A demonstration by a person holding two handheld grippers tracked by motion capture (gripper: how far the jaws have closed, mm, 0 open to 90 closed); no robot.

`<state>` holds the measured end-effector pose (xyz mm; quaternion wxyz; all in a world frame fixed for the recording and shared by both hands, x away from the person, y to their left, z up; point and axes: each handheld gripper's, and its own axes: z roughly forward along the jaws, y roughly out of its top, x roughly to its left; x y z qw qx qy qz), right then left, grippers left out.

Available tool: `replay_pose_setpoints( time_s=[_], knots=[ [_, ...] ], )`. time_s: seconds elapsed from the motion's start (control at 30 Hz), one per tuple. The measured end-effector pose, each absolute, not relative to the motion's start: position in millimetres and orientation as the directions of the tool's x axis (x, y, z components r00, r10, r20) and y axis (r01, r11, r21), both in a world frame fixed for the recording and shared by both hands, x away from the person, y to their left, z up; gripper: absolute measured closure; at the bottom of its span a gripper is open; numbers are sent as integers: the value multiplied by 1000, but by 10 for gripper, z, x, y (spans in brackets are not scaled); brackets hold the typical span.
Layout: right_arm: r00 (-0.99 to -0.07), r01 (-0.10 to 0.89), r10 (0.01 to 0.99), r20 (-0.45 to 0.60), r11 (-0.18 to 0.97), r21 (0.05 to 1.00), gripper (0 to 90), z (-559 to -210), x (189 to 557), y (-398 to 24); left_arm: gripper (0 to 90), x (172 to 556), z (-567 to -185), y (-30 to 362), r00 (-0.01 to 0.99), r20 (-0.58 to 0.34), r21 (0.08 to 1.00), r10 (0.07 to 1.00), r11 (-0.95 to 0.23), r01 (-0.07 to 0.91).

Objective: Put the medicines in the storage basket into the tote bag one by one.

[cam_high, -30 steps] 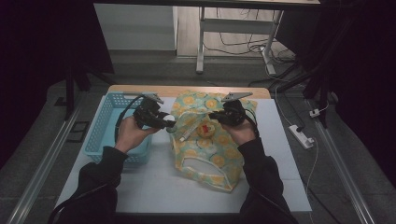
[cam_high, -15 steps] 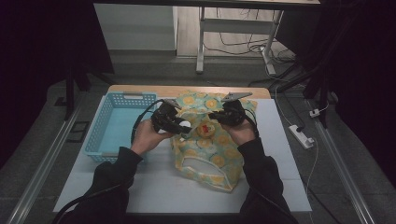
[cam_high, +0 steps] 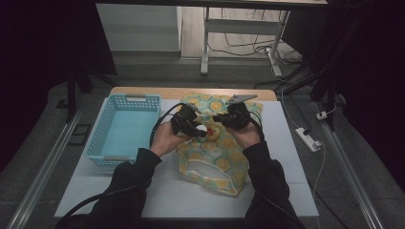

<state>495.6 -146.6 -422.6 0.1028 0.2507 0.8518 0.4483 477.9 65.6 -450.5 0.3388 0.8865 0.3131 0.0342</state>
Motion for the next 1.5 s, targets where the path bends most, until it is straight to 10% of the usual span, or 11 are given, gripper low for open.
replay_pose_setpoints(
  time_s=[1.07, 1.5],
  knots=[
    [-855, 333, 516, 40, 490, 806, 892, -4281, 4955, -1394, 492, 5167, -4696, 687, 644, -70, 632, 761, -466, 619],
    [-855, 332, 518, 42, 483, 810, 892, -4262, 4953, -1417, 242, 5043, -4520, 696, 671, -73, 672, 738, -461, 580]
  ],
)
